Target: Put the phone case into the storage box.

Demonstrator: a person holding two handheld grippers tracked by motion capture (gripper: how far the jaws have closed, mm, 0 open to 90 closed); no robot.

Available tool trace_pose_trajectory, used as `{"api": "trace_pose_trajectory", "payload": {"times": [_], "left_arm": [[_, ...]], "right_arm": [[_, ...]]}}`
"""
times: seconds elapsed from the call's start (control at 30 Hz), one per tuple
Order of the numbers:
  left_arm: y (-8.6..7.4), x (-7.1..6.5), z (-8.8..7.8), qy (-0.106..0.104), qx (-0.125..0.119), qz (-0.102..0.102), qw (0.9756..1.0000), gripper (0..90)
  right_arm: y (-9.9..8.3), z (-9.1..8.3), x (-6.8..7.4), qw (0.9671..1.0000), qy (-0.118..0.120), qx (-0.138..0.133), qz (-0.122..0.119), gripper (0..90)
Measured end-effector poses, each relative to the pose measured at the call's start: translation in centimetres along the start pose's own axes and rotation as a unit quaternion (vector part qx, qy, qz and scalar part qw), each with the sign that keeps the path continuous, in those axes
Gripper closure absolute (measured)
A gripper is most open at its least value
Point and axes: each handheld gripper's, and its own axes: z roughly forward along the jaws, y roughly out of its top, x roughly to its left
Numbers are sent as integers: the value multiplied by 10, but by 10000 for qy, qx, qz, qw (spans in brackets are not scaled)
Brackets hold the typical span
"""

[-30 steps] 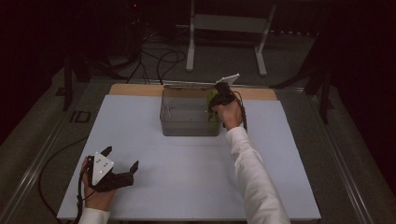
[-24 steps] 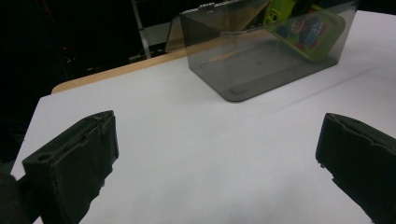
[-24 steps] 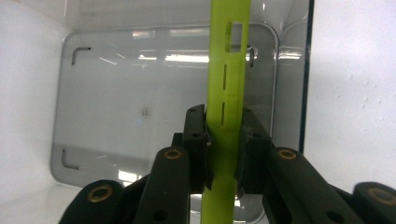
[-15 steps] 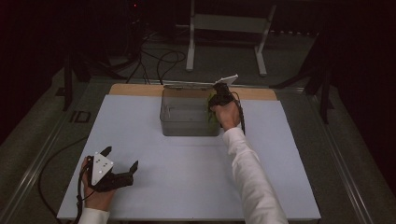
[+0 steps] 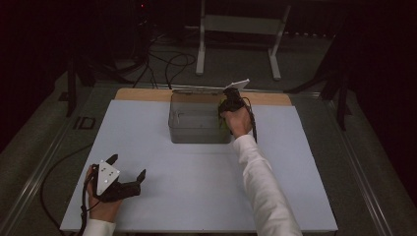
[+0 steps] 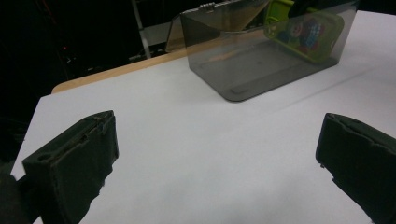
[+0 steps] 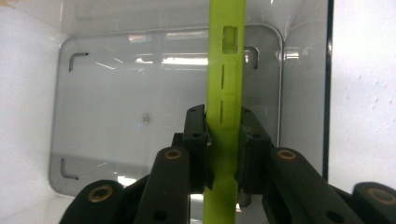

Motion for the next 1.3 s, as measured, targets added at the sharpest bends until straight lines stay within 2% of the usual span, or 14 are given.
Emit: {"api": "trace_pose_trajectory", "payload": {"times": [0.43, 0.57, 0.77, 0.93, 1.13, 1.3], "left_arm": [[0, 0, -1, -4, -9, -1, 10000, 0], [0, 0, 0, -7, -10, 0, 10000, 0], [0, -1, 0, -13, 0, 6, 10000, 0], [0, -1, 0, -10, 2, 5, 10000, 0], [0, -1, 0, -9, 0, 4, 10000, 0], [0, -1, 0, -9, -6, 11, 10000, 0]], "right_arm": [[-1, 1, 3, 9998, -132, -27, -148, 742], [-2, -2, 4, 9991, -298, -79, -291, 713], [-4, -11, 7, 9961, -570, -222, -640, 699], [-7, -16, 11, 9918, -798, -286, -952, 716], [-9, -22, 12, 9882, -941, -350, -1153, 774], [-10, -28, 12, 9866, -1032, -422, -1194, 810]]}}
